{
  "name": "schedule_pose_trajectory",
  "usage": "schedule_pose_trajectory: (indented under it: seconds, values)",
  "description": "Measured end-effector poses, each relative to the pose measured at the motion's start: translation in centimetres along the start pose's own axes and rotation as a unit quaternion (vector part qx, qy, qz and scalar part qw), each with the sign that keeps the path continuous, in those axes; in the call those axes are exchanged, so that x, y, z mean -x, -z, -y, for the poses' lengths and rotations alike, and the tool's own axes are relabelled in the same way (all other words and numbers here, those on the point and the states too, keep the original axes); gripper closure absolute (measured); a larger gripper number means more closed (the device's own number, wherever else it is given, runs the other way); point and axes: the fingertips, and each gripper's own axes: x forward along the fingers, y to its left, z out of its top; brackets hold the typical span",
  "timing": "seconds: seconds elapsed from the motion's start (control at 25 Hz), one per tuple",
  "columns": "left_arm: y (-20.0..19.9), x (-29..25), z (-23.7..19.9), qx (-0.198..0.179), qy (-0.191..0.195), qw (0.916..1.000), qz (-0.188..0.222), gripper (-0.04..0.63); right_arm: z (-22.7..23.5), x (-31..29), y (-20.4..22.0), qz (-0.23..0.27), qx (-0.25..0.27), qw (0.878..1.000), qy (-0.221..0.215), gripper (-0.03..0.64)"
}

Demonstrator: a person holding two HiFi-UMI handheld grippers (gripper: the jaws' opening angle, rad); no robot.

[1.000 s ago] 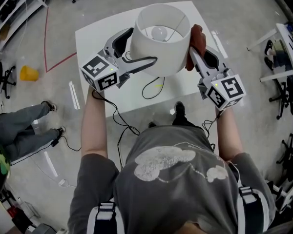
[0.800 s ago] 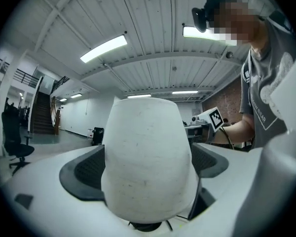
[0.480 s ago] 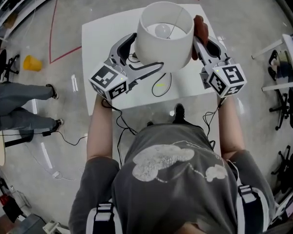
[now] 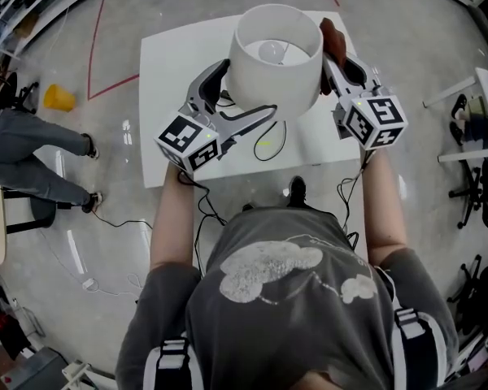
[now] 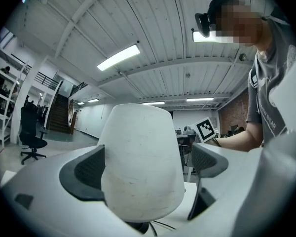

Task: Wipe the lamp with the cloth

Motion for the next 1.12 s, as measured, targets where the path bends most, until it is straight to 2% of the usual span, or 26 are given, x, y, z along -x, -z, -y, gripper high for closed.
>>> schedule_pose_trajectory:
  seconds: [0.44,0.56,0.68,0.8,1.12]
  values:
    - [-0.1,0.0,-0.5,0.003,-0.002,1.0,-0.005,0.006,-3.4,2.9,0.4,0.019,-0.032,0.999,0.006,0.558]
    - [0.1,0.4,-0.7,-0.004,-0.008,0.9999,-0.012,0.006,-4.8,3.8,0.3,0.023,-0.03,0.999,-0.002,0.558]
    - [0.1,0.9,-0.6,0.004,-0.013,0.9999,-0.007,0.006,-6.2,4.6,0.0,0.025,-0.019,0.999,-0.008,0.558]
    - [0.1,1.2,-0.5,0.012,-0.011,0.9999,-0.001,0.006,-6.9,5.1,0.0,0.03,-0.011,1.0,0.001,0.558]
    - [0.4,1.4,-0.4,0.002,-0.001,0.9999,-0.011,0.006,-7.6,5.6,0.3,0.026,-0.002,0.998,0.051,0.558]
